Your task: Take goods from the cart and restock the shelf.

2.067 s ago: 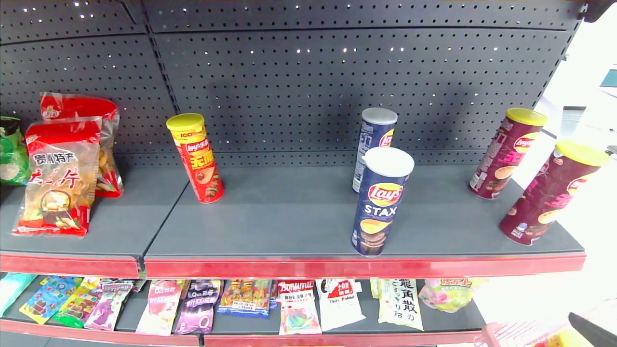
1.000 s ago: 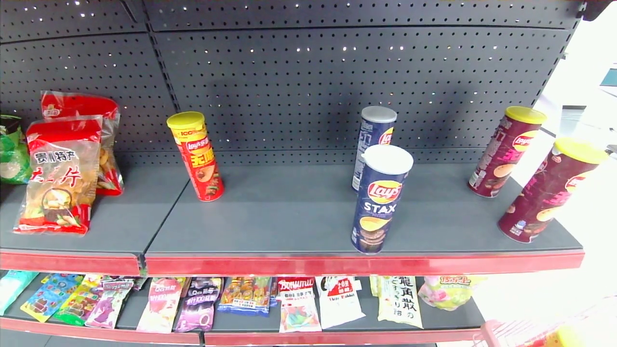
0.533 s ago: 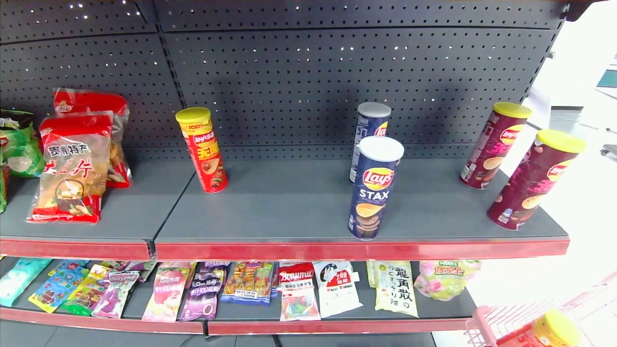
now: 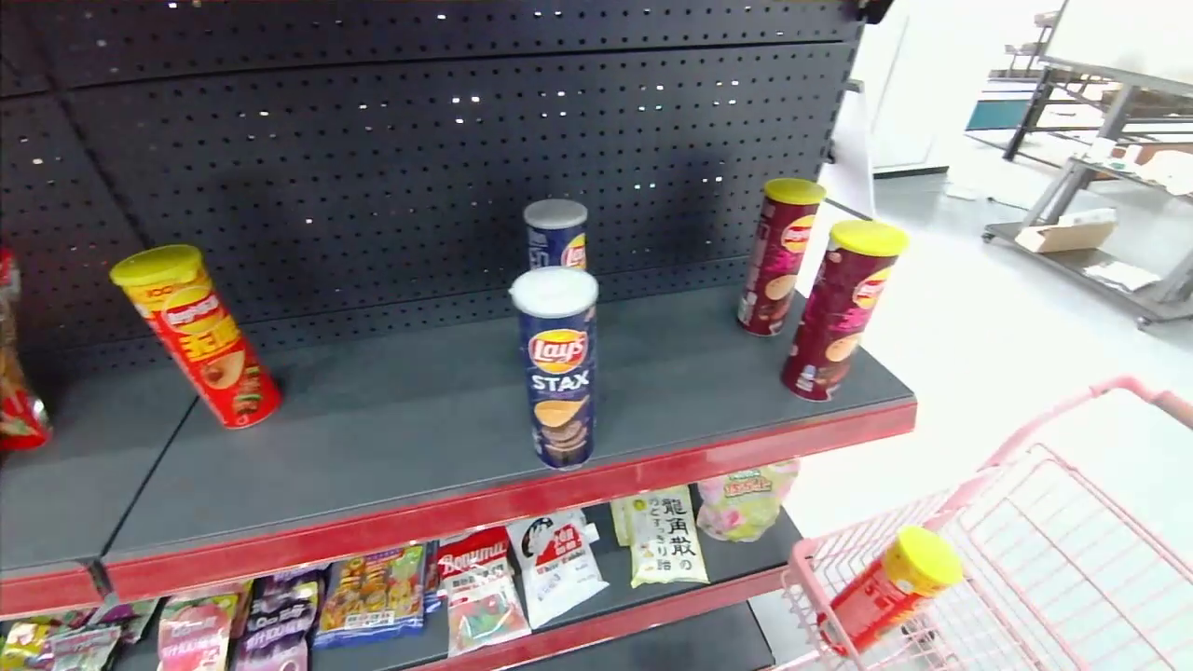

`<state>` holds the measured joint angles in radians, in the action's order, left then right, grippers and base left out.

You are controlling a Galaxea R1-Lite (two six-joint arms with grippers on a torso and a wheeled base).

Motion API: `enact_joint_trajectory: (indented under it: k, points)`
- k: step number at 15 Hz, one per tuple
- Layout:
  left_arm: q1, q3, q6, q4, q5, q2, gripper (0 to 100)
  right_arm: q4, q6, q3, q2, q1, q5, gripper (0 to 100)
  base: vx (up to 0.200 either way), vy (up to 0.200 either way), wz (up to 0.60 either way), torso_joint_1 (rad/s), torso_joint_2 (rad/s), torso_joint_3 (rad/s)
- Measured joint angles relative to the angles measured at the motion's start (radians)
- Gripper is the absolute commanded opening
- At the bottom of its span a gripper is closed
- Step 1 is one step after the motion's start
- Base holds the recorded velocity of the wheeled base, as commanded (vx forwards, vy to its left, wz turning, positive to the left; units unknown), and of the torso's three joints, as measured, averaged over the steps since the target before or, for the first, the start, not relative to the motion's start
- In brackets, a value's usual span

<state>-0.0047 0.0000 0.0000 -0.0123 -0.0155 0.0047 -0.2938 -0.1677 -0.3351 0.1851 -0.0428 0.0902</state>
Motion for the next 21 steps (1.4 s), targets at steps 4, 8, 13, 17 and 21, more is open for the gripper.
enact_joint_trajectory:
  k: [4,8,13,17,21]
  points:
    - [0.000,0.000,0.000,0.000,0.000,0.000,100,0.003,-0.007,0.004,0.011,0.000,0.000,100,0.000,0.000,-0.60,-0.001,0.00,0.006]
    - [0.000,0.000,0.000,0.000,0.000,0.000,100,0.004,-0.015,0.008,0.024,0.000,0.001,100,0.000,0.000,-0.45,0.001,0.00,0.004]
    - [0.000,0.000,0.000,0.000,0.000,0.000,100,0.011,-0.015,0.012,0.029,-0.001,0.001,100,0.000,0.000,0.00,0.000,0.00,0.000]
    - [0.000,0.000,0.000,0.000,0.000,0.000,100,0.010,-0.020,0.034,0.017,-0.003,-0.004,100,0.000,0.000,0.00,-0.119,0.29,0.165]
    - [0.000,0.000,0.000,0.000,0.000,0.000,100,0.010,-0.020,0.050,0.011,-0.003,-0.004,100,0.000,0.000,0.00,-0.143,0.34,0.198]
